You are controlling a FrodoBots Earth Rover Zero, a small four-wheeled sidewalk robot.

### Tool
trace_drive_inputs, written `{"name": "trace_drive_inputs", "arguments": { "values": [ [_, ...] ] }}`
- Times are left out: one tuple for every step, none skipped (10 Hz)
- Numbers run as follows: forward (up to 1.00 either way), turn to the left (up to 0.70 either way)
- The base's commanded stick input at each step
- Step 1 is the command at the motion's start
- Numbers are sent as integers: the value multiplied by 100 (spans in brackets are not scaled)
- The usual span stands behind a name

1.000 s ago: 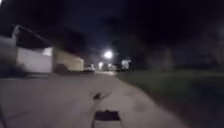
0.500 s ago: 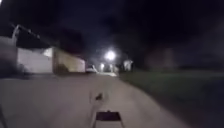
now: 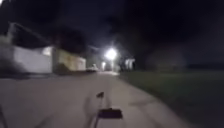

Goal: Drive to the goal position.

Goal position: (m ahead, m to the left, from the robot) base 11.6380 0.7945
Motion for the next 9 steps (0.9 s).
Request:
{"name": "trace_drive_inputs", "arguments": {
  "values": [
    [70, 0],
    [70, 0],
    [70, 0],
    [70, 0],
    [70, 0],
    [70, 0],
    [70, 0],
    [70, 0],
    [70, 0]
  ]
}}
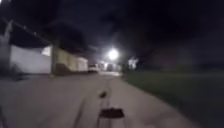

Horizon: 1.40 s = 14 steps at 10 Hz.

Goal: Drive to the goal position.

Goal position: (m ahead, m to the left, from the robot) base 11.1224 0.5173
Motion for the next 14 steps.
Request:
{"name": "trace_drive_inputs", "arguments": {
  "values": [
    [70, 0],
    [70, 0],
    [70, 0],
    [70, 0],
    [70, 0],
    [70, 0],
    [70, 0],
    [70, -26],
    [70, -35],
    [70, -35],
    [70, -35],
    [70, -35],
    [70, -35],
    [70, -35]
  ]
}}
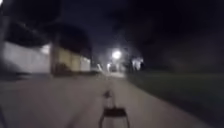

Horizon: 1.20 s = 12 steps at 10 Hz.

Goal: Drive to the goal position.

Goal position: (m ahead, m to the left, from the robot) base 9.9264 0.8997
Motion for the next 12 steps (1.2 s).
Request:
{"name": "trace_drive_inputs", "arguments": {
  "values": [
    [70, -35],
    [70, -35],
    [70, -35],
    [70, -17],
    [70, 0],
    [70, 0],
    [70, 0],
    [70, 0],
    [70, 0],
    [70, 0],
    [70, 0],
    [70, 0]
  ]
}}
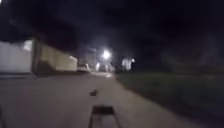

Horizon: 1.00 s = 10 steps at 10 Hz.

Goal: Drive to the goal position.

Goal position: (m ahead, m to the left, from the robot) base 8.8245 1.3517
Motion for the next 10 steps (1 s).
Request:
{"name": "trace_drive_inputs", "arguments": {
  "values": [
    [70, 0],
    [70, -15],
    [70, -35],
    [70, -35],
    [70, -35],
    [70, -35],
    [70, -20],
    [70, 0],
    [70, 0],
    [70, 0]
  ]
}}
